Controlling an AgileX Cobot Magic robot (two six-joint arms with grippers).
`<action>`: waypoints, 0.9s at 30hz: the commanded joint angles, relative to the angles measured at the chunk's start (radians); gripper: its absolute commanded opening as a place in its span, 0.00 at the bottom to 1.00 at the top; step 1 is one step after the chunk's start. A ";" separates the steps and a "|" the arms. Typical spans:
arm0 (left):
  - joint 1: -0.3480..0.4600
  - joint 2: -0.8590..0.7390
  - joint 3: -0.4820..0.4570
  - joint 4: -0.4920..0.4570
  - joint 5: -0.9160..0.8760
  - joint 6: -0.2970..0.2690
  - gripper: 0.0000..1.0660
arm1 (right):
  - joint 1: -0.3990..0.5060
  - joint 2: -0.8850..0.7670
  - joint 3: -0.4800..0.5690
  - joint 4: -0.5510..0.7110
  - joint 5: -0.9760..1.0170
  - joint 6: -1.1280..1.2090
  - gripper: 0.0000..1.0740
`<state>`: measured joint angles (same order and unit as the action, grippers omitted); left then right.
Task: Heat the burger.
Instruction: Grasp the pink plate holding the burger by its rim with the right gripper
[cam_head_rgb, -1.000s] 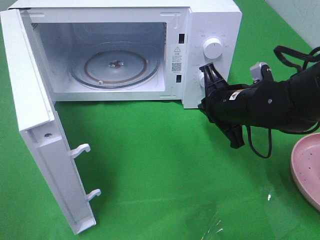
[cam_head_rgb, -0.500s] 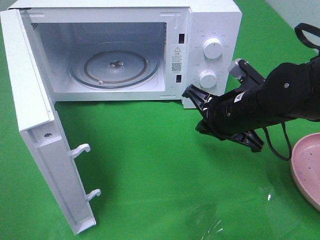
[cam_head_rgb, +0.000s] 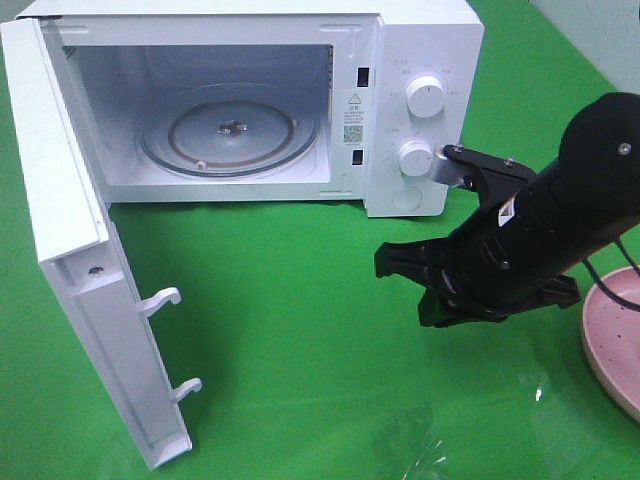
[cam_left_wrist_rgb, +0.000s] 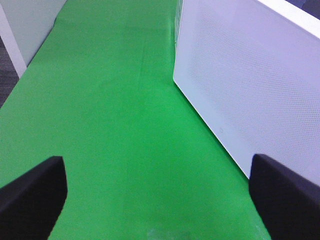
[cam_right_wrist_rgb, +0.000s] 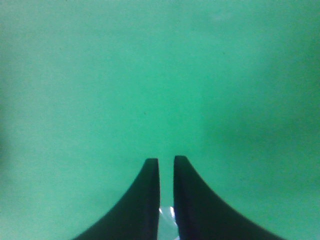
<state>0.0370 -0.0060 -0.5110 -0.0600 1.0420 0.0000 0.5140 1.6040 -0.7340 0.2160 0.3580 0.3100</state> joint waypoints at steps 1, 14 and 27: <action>-0.003 -0.018 0.001 0.003 -0.009 0.000 0.85 | -0.002 -0.035 -0.002 -0.076 0.073 -0.016 0.12; -0.003 -0.018 0.001 0.003 -0.009 0.000 0.85 | -0.002 -0.236 -0.002 -0.263 0.358 -0.016 0.40; -0.003 -0.018 0.001 0.003 -0.009 0.000 0.85 | -0.005 -0.330 -0.002 -0.349 0.486 0.009 0.83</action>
<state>0.0370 -0.0060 -0.5110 -0.0600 1.0420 0.0000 0.5140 1.2800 -0.7340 -0.1210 0.8280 0.3140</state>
